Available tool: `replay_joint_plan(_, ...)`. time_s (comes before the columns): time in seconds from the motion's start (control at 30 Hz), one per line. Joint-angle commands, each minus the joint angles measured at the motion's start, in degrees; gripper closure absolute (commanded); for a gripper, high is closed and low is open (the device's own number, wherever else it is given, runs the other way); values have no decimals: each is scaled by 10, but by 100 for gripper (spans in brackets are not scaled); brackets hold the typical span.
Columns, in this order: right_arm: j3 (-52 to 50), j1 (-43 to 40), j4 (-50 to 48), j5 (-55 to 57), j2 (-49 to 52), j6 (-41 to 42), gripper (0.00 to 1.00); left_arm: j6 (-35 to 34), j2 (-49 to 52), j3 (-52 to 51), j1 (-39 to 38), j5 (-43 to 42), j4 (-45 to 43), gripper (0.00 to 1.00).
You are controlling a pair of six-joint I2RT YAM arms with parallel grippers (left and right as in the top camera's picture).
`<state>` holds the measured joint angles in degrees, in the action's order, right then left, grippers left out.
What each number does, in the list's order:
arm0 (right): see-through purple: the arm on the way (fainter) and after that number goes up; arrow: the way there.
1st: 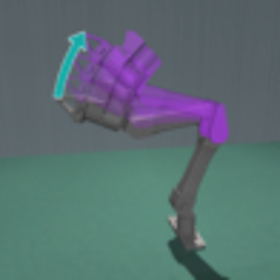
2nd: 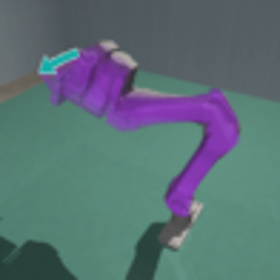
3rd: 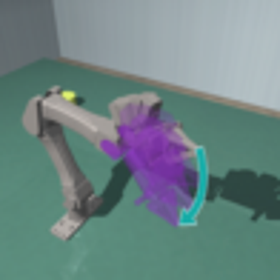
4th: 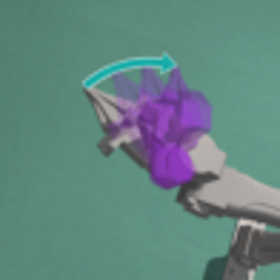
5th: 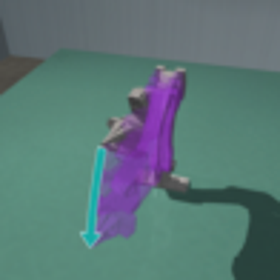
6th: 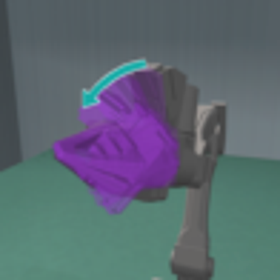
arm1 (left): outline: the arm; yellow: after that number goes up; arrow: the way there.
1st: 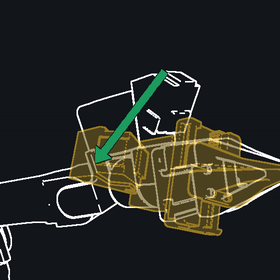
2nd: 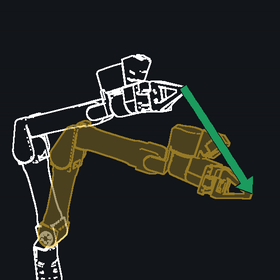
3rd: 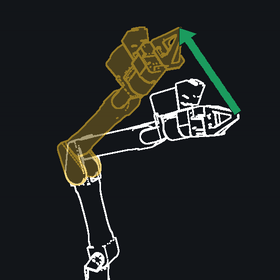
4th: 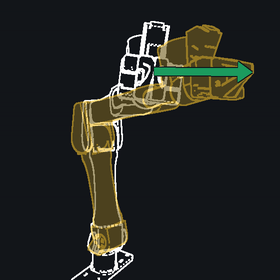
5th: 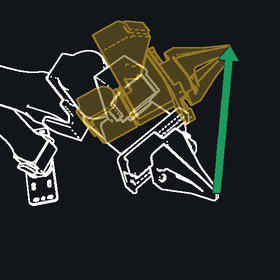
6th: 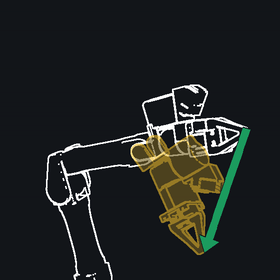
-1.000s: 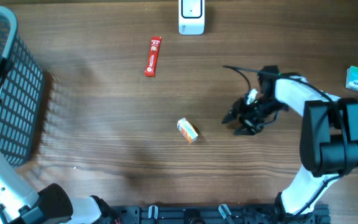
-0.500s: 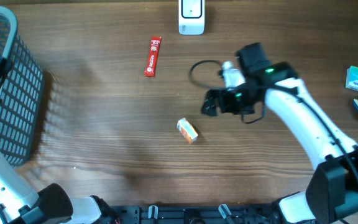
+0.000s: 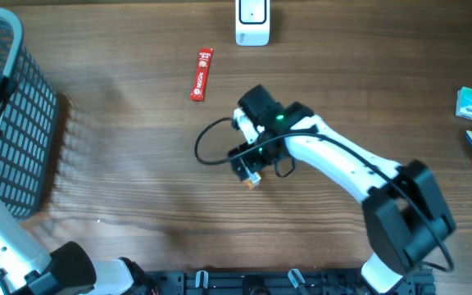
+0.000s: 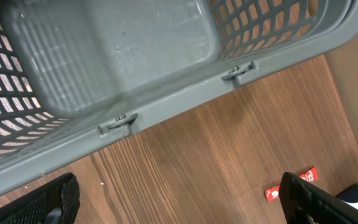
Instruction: Scan the item barcode
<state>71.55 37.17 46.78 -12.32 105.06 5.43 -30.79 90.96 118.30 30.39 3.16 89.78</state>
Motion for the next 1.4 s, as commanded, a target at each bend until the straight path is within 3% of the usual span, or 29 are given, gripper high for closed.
replay_joint_plan(0.0,-8,21,6,-32,19,-54,2,-6,2,2,3,4,-1,0)
replay_joint_plan(0.2,-8,25,6,4,19,-52,4,-6,2,2,3,4,-1,0)
replay_joint_plan(0.27,-8,25,6,12,20,-52,16,-6,2,2,3,4,-1,0)
replay_joint_plan(0.33,-8,25,5,11,22,-52,37,-6,2,2,3,4,-1,0)
replay_joint_plan(0.47,-8,25,5,13,34,-52,31,-6,2,2,3,4,-1,0)
replay_joint_plan(0.6,-8,25,4,13,50,-48,35,-6,2,2,3,4,-1,0)
replay_joint_plan(0.83,-8,25,0,14,57,-38,67,-6,2,2,3,4,-1,0)
replay_joint_plan(0.97,-5,25,-5,13,57,-26,94,-6,2,2,3,4,-1,0)
replay_joint_plan(1.17,17,5,-5,-71,57,-20,96,-6,2,2,3,4,-1,0)
replay_joint_plan(1.37,38,-75,-31,-264,57,-23,96,-6,2,2,3,4,-1,0)
